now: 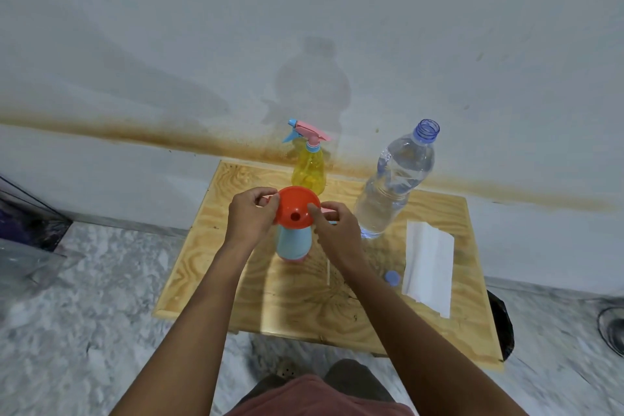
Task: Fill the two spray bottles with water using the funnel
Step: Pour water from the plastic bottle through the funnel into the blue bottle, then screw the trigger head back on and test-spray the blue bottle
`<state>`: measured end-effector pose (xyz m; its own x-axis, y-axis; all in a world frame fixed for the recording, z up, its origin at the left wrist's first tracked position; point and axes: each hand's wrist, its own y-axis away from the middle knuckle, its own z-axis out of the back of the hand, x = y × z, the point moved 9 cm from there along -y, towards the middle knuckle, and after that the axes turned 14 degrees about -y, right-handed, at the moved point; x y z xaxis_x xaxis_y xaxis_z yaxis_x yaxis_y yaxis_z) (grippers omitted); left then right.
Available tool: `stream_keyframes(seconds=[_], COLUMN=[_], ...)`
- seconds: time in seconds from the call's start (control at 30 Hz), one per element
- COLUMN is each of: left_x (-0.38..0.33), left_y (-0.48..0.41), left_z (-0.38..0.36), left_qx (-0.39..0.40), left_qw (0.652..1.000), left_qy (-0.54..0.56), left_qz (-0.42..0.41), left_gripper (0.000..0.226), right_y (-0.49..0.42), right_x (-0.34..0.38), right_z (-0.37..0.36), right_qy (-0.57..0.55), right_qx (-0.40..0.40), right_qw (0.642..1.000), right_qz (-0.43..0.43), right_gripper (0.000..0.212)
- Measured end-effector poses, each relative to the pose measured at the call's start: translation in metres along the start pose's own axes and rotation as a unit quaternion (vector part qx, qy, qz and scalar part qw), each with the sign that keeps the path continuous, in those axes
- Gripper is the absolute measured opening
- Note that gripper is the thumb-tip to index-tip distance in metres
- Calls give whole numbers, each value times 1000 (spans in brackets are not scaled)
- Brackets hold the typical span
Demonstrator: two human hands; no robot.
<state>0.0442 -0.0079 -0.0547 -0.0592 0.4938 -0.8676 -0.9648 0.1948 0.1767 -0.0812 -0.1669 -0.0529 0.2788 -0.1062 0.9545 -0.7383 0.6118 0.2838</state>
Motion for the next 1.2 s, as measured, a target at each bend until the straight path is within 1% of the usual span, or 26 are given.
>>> stream_keyframes(seconds=[0.03,0.13,0.23,0.33,0.4,0.5,0.6,0.7,0.77,0.83,0.9,0.97,1.03,1.07,1.13,1.2], left_x=[2,9,21,35,40,39,30,28,29,28,27,29,30,31,32,37], left_y=[-1,2,6,7,11,16,18,15,14,14,16,16,16,17,19,20], left_z=[0,1,2,-10,-21,-34,-42,-48,-49,-50,-48,-47,-48,-48,-49,-52], left_qx=[2,11,22,72,113,134,140,127,114,105,100,97,96,93,87,87], left_qw=[1000,999,997,996,993,989,987,986,988,988,988,987,987,987,988,990], left_qy=[3,35,67,48,8,-51,-62,-78,-80,-87,-89,-96,-98,-97,-94,-88], left_qz=[-1,5,20,8,-17,-38,-56,-73,-70,-71,-76,-79,-84,-85,-82,-74], left_gripper=[17,22,23,34,45,52,54,44,37,35,35,35,36,37,38,44], right_y=[-2,-5,-6,-5,-2,5,14,20,19,16,11,5,0,-1,-3,-2], right_x=[2,10,13,17,21,19,5,-21,-46,-68,-84,-101,-113,-116,-122,-120], right_z=[-2,-1,4,17,33,66,96,113,112,106,99,94,91,91,91,94], right_qy=[15,23,17,15,8,6,71,172,224,277,330,377,409,415,412,400], right_qx=[1,-7,-11,-23,-34,-58,-80,-103,-88,-69,-64,-62,-63,-59,-50,-69], right_qw=[1000,1000,999,999,997,994,989,969,958,945,926,911,901,901,906,912], right_qz=[1,17,25,47,67,90,105,142,154,162,172,156,130,114,76,55], right_gripper=[36,14,5,7,10,13,13,13,11,5,6,7,3,3,11,17])
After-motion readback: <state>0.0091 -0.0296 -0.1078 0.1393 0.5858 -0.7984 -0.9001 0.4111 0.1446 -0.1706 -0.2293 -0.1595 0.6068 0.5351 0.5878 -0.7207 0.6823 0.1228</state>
